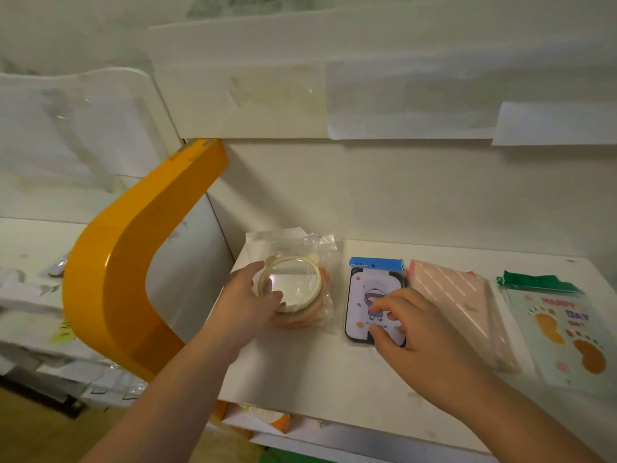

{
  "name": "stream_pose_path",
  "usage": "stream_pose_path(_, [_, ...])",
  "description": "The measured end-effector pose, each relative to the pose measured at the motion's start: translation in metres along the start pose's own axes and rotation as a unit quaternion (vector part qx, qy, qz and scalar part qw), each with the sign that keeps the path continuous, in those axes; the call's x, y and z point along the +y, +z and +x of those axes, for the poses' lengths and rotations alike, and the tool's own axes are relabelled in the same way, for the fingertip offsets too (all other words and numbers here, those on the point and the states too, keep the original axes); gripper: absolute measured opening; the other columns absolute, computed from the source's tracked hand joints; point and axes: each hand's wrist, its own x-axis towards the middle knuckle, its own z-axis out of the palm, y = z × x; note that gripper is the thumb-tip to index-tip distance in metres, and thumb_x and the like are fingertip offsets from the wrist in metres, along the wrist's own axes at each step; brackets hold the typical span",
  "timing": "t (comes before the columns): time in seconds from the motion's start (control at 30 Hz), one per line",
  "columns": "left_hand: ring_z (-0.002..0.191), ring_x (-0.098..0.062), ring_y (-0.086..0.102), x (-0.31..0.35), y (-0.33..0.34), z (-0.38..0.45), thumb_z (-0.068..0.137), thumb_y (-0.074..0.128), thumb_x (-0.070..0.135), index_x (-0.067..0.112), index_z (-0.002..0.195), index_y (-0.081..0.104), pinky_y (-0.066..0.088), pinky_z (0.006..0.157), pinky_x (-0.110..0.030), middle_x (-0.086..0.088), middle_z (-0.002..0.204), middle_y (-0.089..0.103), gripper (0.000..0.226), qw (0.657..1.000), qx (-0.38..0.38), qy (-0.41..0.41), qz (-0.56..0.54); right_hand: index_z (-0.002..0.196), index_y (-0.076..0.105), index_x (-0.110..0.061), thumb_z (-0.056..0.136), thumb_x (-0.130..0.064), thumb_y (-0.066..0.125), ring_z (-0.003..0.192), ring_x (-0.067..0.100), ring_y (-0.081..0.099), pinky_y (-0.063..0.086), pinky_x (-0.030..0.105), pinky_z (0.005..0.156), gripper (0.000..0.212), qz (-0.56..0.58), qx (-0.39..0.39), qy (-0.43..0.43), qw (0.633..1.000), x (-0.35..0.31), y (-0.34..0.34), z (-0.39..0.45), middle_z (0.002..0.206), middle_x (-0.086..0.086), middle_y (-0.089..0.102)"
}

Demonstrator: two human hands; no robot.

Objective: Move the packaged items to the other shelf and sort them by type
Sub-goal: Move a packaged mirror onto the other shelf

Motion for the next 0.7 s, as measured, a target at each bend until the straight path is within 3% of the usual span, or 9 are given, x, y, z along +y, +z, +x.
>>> stream_pose_path(0.07, [0.085, 0.016, 0.051, 0.001, 0.002, 0.000, 0.093, 0.067, 0.020, 0.034, 0.146, 0.045, 0.041, 0.051, -0.004, 0.006, 0.140, 0.042, 0.059, 1.000, 0.003, 0.002, -0.004, 0.114, 0.058, -0.039, 0.092, -0.044, 0.055, 0.110, -0.003, 0.048, 0.049, 0.021, 0.089, 0.023, -0.001, -0.003, -0.002, 1.000, 0.001, 0.001, 0.001, 0.117, -0.026, 0.048])
stream_pose_path(0.17, [0.086, 0.011, 0.049, 0.001, 0.005, 0.000, 0.094, 0.065, 0.020, 0.033, 0.147, 0.044, 0.040, 0.045, -0.003, 0.005, 0.139, 0.043, 0.059, 1.000, 0.007, 0.001, -0.016, 0.114, 0.058, -0.039, 0.090, -0.044, 0.055, 0.110, -0.002, 0.050, 0.049, 0.023, 0.090, 0.024, 0.006, -0.004, -0.001, 1.000, 0.001, 0.000, 0.003, 0.118, -0.027, 0.047])
stream_pose_path(0.27, [0.086, 0.006, 0.051, 0.001, 0.003, 0.001, 0.094, 0.064, 0.025, 0.035, 0.146, 0.044, 0.041, 0.057, -0.014, -0.001, 0.140, 0.049, 0.057, 0.999, 0.025, -0.011, -0.016, 0.114, 0.057, -0.040, 0.092, -0.041, 0.057, 0.110, -0.001, 0.049, 0.049, 0.020, 0.091, 0.022, 0.004, -0.003, -0.002, 1.000, -0.003, -0.002, 0.006, 0.119, -0.025, 0.047])
stream_pose_path(0.37, [0.102, -0.005, 0.051, 0.002, 0.003, -0.002, 0.093, 0.065, 0.026, 0.035, 0.144, 0.047, 0.041, 0.061, -0.016, -0.002, 0.141, 0.050, 0.054, 1.000, 0.027, -0.011, -0.007, 0.115, 0.056, -0.040, 0.094, -0.039, 0.057, 0.111, -0.001, 0.049, 0.048, 0.014, 0.085, 0.021, -0.008, -0.007, -0.003, 1.000, -0.004, -0.005, 0.010, 0.119, -0.024, 0.048])
stream_pose_path(0.5, [0.117, -0.008, 0.049, 0.000, 0.008, -0.003, 0.093, 0.065, 0.026, 0.036, 0.140, 0.051, 0.043, 0.066, -0.016, 0.003, 0.142, 0.048, 0.050, 1.000, 0.028, 0.008, 0.006, 0.115, 0.056, -0.040, 0.095, -0.039, 0.057, 0.110, 0.001, 0.049, 0.049, 0.016, 0.087, 0.020, -0.008, -0.004, -0.003, 1.000, -0.003, -0.007, 0.011, 0.118, -0.024, 0.048])
stream_pose_path(0.6, [0.131, -0.010, 0.045, 0.000, 0.012, -0.003, 0.093, 0.066, 0.027, 0.035, 0.140, 0.052, 0.047, 0.083, -0.024, 0.003, 0.143, 0.048, 0.050, 0.999, 0.029, 0.017, 0.026, 0.116, 0.055, -0.041, 0.095, -0.040, 0.056, 0.109, 0.000, 0.049, 0.047, 0.014, 0.087, 0.021, -0.007, -0.007, -0.003, 1.000, -0.002, -0.008, 0.011, 0.117, -0.025, 0.047])
stream_pose_path(0.7, [0.130, -0.013, 0.045, 0.000, 0.015, -0.004, 0.092, 0.065, 0.026, 0.033, 0.142, 0.050, 0.050, 0.096, -0.034, 0.002, 0.144, 0.047, 0.053, 0.998, 0.039, 0.017, 0.038, 0.117, 0.054, -0.040, 0.096, -0.040, 0.055, 0.106, 0.000, 0.050, 0.046, 0.013, 0.088, 0.021, -0.005, -0.010, -0.005, 1.000, -0.002, -0.009, 0.010, 0.116, -0.026, 0.046])
